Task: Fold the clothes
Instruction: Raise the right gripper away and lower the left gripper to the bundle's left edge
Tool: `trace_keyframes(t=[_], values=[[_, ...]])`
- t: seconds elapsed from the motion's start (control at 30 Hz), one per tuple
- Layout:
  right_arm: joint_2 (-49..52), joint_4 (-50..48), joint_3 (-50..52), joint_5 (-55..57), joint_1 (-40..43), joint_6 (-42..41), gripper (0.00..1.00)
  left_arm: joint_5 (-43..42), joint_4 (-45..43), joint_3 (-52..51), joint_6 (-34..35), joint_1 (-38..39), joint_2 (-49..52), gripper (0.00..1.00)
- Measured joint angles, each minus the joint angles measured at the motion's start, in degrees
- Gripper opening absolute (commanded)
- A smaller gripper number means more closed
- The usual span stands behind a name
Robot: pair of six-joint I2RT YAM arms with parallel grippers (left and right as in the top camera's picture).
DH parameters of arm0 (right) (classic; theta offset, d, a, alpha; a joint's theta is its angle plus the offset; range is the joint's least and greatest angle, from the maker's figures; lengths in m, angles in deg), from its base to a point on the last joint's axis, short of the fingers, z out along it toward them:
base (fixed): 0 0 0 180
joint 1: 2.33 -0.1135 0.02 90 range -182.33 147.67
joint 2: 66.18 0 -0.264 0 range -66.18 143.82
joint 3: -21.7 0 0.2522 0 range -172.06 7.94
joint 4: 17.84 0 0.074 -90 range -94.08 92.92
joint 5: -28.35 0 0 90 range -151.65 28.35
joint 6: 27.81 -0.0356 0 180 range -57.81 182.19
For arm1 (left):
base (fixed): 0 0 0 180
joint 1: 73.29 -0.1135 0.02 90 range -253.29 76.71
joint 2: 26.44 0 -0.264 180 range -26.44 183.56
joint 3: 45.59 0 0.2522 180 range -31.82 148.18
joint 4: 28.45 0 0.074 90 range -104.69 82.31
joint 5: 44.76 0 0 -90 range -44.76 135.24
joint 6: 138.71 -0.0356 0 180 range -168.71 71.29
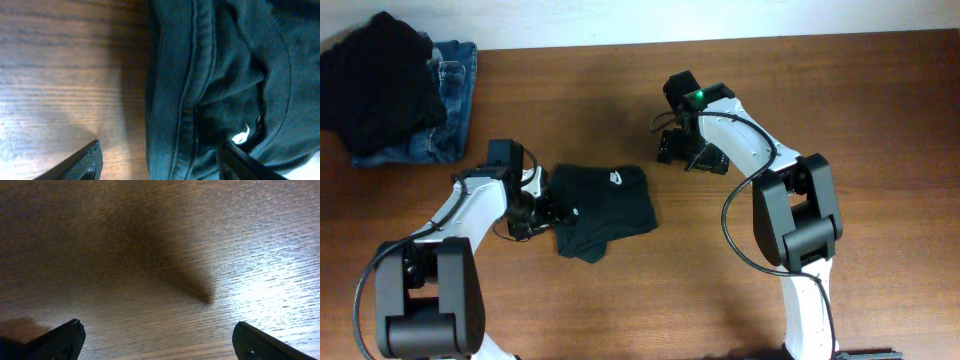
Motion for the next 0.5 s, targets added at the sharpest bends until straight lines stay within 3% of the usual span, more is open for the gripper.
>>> trace_keyframes(t=[0.5], values=[[0.0,-0.02,0.0,0.0,0.0,0.13,1.0,-5.07,-5.6,-0.24,0.0,0.0,0.76,0.72]])
